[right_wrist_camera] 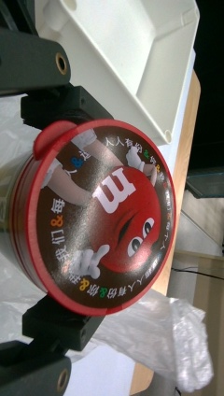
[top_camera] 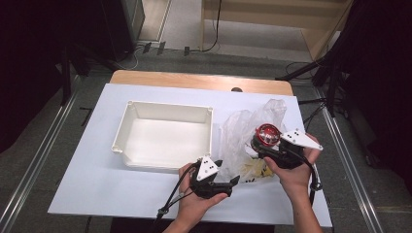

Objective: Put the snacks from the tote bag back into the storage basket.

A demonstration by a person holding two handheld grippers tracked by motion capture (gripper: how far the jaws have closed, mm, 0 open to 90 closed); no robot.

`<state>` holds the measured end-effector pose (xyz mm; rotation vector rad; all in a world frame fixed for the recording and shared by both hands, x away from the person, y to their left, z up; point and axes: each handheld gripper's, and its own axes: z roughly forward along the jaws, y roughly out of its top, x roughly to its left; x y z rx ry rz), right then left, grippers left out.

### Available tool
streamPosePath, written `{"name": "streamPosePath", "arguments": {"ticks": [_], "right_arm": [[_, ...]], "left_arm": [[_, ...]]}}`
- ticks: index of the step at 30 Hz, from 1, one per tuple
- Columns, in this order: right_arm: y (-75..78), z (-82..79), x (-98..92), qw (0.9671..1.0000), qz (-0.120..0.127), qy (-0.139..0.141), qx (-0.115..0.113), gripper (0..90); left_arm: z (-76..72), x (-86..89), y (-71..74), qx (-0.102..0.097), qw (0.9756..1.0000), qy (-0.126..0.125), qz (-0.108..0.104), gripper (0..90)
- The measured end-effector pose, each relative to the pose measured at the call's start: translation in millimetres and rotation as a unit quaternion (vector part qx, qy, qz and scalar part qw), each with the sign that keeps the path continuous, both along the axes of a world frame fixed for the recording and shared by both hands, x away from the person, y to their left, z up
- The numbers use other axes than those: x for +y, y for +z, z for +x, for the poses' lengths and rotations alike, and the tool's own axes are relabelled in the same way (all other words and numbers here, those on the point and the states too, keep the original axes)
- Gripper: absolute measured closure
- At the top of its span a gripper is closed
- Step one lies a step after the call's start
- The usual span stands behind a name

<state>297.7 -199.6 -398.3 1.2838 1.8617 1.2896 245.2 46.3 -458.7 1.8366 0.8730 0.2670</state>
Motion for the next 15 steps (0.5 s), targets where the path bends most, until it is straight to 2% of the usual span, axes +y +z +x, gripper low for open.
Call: {"name": "streamPosePath", "arguments": {"ticks": [2,3,5,9,13,15], "right_arm": [[3.8,-0.9,2.2,1.0000,0.000,0.003,-0.003,26.3],[4.7,-1.1,3.4,1.0000,0.000,0.005,-0.004,26.3],[5.9,-1.9,7.6,1.0000,0.000,0.009,-0.003,26.3],[5.5,-1.3,14.7,0.9999,0.000,0.014,-0.002,26.3],[6.0,-0.4,22.3,0.9998,0.002,0.019,-0.002,26.3],[5.9,0.1,27.3,0.9997,0.001,0.025,-0.002,26.3]], "left_arm": [[-3.2,1.7,1.8,-0.014,0.9995,0.025,0.012,28.5],[-4.8,3.8,2.8,-0.023,0.9991,0.034,0.010,31.6],[-5.6,8.2,4.5,-0.022,0.9995,0.024,-0.001,28.8],[-6.8,15.7,6.2,-0.018,0.9996,0.020,-0.009,24.2],[-8.9,24.5,6.2,-0.034,0.9991,0.026,0.003,20.5],[-9.0,30.3,6.3,-0.035,0.9991,0.024,-0.005,19.8]]}}
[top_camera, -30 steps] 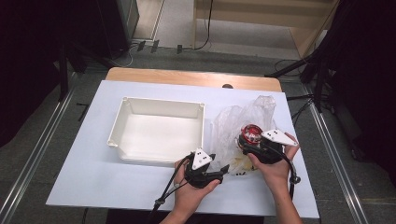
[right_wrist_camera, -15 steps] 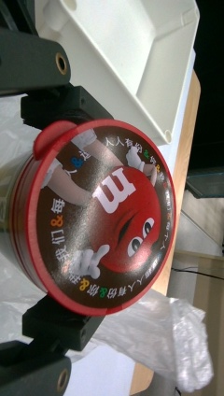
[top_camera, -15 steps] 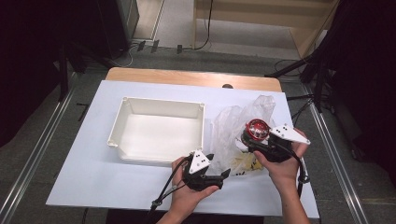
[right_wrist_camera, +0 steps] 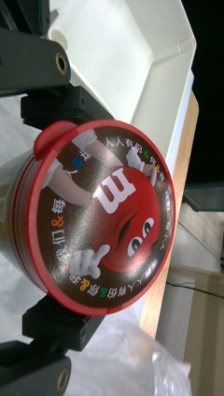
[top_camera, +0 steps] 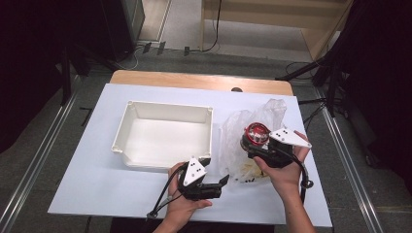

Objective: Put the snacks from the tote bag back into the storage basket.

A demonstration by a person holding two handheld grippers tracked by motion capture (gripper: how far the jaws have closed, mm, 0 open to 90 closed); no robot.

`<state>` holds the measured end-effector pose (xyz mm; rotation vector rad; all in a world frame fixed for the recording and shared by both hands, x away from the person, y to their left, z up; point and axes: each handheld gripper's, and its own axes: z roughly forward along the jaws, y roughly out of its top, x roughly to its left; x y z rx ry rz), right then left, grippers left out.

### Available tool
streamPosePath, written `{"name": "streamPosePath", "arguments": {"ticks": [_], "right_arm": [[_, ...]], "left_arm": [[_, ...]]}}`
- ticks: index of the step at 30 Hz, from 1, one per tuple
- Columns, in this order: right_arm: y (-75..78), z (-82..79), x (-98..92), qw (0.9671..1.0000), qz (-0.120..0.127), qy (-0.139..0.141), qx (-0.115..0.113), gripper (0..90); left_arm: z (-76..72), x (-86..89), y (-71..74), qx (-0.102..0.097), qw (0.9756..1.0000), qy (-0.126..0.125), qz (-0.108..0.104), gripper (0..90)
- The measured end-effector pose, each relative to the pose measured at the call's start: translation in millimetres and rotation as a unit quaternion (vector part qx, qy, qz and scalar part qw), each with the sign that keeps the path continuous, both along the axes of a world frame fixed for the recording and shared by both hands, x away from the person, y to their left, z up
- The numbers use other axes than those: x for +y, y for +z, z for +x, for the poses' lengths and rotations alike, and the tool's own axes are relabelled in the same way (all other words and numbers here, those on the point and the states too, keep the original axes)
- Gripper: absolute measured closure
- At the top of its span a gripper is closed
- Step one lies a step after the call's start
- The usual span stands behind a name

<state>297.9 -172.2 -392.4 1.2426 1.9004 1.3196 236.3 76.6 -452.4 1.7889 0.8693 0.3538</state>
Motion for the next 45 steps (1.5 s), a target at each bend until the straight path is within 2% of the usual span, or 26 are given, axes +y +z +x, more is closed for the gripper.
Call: {"name": "streamPosePath", "arguments": {"ticks": [4,7,10,13,16,18,23,26,27,30,31,33,35,37,40,45], "right_arm": [[0.5,0.2,10.1,1.0000,0.000,0.010,0.000,26.3],[1.2,0.9,19.0,0.9999,-0.001,0.017,0.000,26.3],[2.1,1.1,26.5,0.9997,-0.005,0.025,-0.002,26.3],[3.6,1.0,34.3,0.9994,-0.003,0.034,-0.001,26.3],[3.6,2.0,40.0,0.9993,-0.002,0.038,-0.002,26.3],[3.3,2.9,44.5,0.9991,-0.001,0.043,-0.001,26.3],[3.1,4.2,53.2,0.9987,0.001,0.050,-0.001,26.3],[3.8,4.7,57.1,0.9985,0.003,0.055,-0.002,26.3],[4.2,4.8,58.9,0.9984,0.005,0.056,-0.001,26.3],[4.4,5.4,63.2,0.9981,0.007,0.061,-0.001,26.3],[4.3,5.6,65.5,0.9980,0.006,0.062,0.000,26.3],[3.9,6.0,69.4,0.9978,0.006,0.066,0.001,26.3],[3.8,6.6,73.2,0.9976,0.006,0.069,0.001,26.3],[3.8,7.3,76.9,0.9972,0.006,0.074,0.000,26.3],[3.8,8.3,82.9,0.9969,0.007,0.078,0.001,26.3],[3.4,9.6,92.3,0.9961,0.005,0.088,0.000,26.3]], "left_arm": [[-1.6,9.2,1.7,-0.004,0.9999,0.012,-0.001,16.3],[-3.7,15.6,2.6,-0.011,0.9999,0.009,-0.002,16.1],[-4.3,21.8,2.5,-0.009,0.9998,0.020,-0.002,14.4],[-4.2,28.1,2.4,-0.009,0.9993,0.035,0.005,14.5],[-5.4,35.6,3.5,-0.018,0.9988,0.043,0.016,15.5],[-6.4,39.4,4.5,-0.021,0.9982,0.052,0.018,21.8],[-6.0,55.2,4.9,-0.027,0.9966,0.077,0.013,24.9],[-5.3,65.2,3.5,-0.028,0.9957,0.086,0.019,39.1],[-5.6,67.8,2.7,-0.031,0.9952,0.091,0.020,36.3],[-6.5,75.9,1.7,-0.037,0.9940,0.101,0.022,40.7],[-6.4,77.9,1.6,-0.035,0.9940,0.101,0.025,40.0],[-4.7,83.0,0.3,-0.017,0.9954,0.091,0.025,36.0],[-4.1,87.8,-0.6,-0.001,0.9972,0.071,0.025,27.0],[-5.9,92.1,-1.2,-0.002,0.9984,0.052,0.024,14.8],[-9.3,97.7,-1.3,-0.018,0.9963,0.077,0.033,14.3],[-9.5,110.6,0.3,-0.022,0.9955,0.088,0.027,13.4]]}}
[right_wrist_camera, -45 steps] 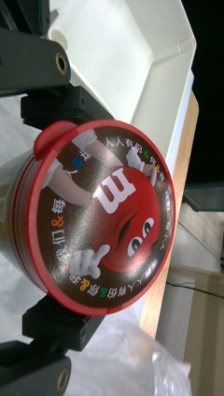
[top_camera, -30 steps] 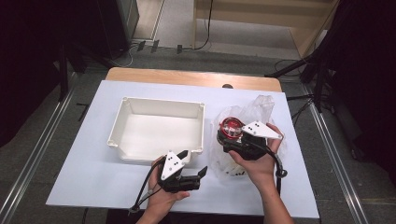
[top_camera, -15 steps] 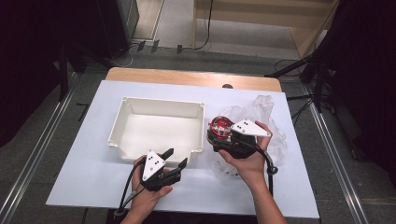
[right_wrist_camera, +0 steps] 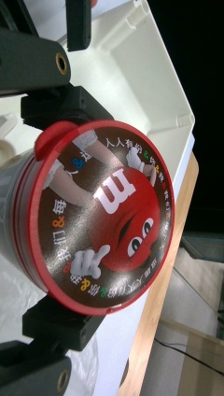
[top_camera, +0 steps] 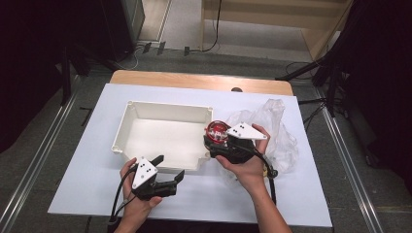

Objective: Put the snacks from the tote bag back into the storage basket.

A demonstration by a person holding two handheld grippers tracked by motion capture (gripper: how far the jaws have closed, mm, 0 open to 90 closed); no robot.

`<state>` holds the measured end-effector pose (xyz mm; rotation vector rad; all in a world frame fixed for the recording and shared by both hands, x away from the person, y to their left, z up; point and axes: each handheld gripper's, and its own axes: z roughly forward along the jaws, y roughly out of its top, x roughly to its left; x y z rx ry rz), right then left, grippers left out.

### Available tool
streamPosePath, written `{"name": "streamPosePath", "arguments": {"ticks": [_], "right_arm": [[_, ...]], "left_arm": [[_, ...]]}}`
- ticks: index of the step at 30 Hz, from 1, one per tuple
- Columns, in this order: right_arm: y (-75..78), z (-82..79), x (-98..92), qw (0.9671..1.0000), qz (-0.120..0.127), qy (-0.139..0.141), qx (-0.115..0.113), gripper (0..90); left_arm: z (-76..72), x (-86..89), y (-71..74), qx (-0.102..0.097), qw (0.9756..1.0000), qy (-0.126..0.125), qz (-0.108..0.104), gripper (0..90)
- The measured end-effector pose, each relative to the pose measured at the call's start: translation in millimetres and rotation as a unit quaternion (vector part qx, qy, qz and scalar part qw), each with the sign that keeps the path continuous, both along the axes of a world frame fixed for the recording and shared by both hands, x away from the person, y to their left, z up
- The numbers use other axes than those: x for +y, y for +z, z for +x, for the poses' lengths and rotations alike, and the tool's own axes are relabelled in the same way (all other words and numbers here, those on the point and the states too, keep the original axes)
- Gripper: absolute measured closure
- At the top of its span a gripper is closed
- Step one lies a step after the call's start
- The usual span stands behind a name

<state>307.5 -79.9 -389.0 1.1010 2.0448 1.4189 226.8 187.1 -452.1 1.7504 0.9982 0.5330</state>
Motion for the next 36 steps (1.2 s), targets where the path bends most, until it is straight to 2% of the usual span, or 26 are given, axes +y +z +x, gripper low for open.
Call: {"name": "streamPosePath", "arguments": {"ticks": [4,5,7,8,13,21,29,36], "right_arm": [[-0.6,0.6,6.7,1.0000,-0.001,0.007,0.000,26.3],[-0.8,0.7,8.5,1.0000,0.000,0.008,0.002,26.3],[-1.3,1.4,11.3,0.9999,0.000,0.010,0.003,26.3],[-1.6,1.9,13.0,0.9999,0.000,0.010,0.002,26.3],[-2.5,3.7,19.9,0.9999,-0.002,0.015,0.004,26.3],[-6.5,6.9,29.8,0.9997,-0.002,0.022,0.008,26.3],[-9.8,11.6,35.2,0.9996,-0.004,0.027,0.007,26.3],[-9.5,18.7,40.0,0.9996,-0.007,0.026,0.007,26.3]], "left_arm": [[1.7,9.9,0.3,-0.001,0.9999,0.012,0.011,13.4],[1.8,12.4,0.3,-0.002,0.9998,0.018,0.011,13.3],[2.4,18.6,0.4,0.002,0.9999,0.013,0.004,13.6],[1.9,20.8,0.4,0.000,0.9998,0.021,0.004,13.4],[0.8,31.6,0.4,-0.002,0.9999,0.010,-0.008,13.8],[-0.3,43.8,2.2,-0.014,0.9996,0.022,-0.002,13.8],[-0.4,50.4,-0.4,-0.013,0.9993,0.034,-0.001,13.9],[-0.1,52.1,-2.1,-0.011,0.9993,0.035,-0.004,13.9]]}}
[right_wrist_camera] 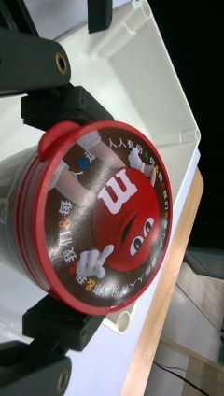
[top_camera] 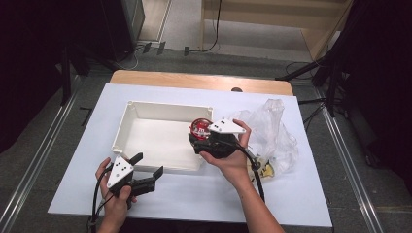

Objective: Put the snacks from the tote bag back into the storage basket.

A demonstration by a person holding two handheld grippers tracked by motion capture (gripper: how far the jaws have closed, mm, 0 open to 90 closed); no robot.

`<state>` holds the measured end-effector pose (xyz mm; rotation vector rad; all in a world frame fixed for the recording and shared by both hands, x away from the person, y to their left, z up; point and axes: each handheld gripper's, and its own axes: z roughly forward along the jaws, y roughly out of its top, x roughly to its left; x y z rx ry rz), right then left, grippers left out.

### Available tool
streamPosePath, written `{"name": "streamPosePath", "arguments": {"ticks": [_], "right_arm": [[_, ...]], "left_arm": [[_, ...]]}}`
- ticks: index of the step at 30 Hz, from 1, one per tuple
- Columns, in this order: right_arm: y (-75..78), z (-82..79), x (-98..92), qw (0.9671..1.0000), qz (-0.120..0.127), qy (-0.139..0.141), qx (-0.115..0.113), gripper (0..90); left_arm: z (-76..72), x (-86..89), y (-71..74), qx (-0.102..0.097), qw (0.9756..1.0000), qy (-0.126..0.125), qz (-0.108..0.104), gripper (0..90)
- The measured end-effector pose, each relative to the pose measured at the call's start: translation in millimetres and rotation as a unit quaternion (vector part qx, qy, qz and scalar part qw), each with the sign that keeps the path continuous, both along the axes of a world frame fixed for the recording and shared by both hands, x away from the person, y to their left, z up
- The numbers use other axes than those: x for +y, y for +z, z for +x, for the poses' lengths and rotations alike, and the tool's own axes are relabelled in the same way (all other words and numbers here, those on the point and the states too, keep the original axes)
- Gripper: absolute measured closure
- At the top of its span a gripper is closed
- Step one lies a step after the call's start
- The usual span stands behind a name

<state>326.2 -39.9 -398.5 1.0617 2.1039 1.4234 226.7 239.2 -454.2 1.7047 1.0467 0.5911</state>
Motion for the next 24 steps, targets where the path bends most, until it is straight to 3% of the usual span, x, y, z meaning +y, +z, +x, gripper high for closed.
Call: {"name": "streamPosePath", "arguments": {"ticks": [11,21,24], "right_arm": [[-4.8,9.8,4.6,0.9999,-0.011,0.008,0.010,26.3],[-15.1,-0.1,2.8,0.9993,-0.019,0.028,0.017,26.3],[-16.7,-2.6,3.2,0.9987,-0.032,0.038,0.014,26.3]], "left_arm": [[-0.2,0.4,-1.6,0.001,1.0000,0.000,-0.003,14.1],[-0.7,-0.6,-3.2,0.003,1.0000,-0.002,0.000,14.2],[-1.0,-1.0,-3.3,0.003,1.0000,-0.001,0.000,14.2]]}}
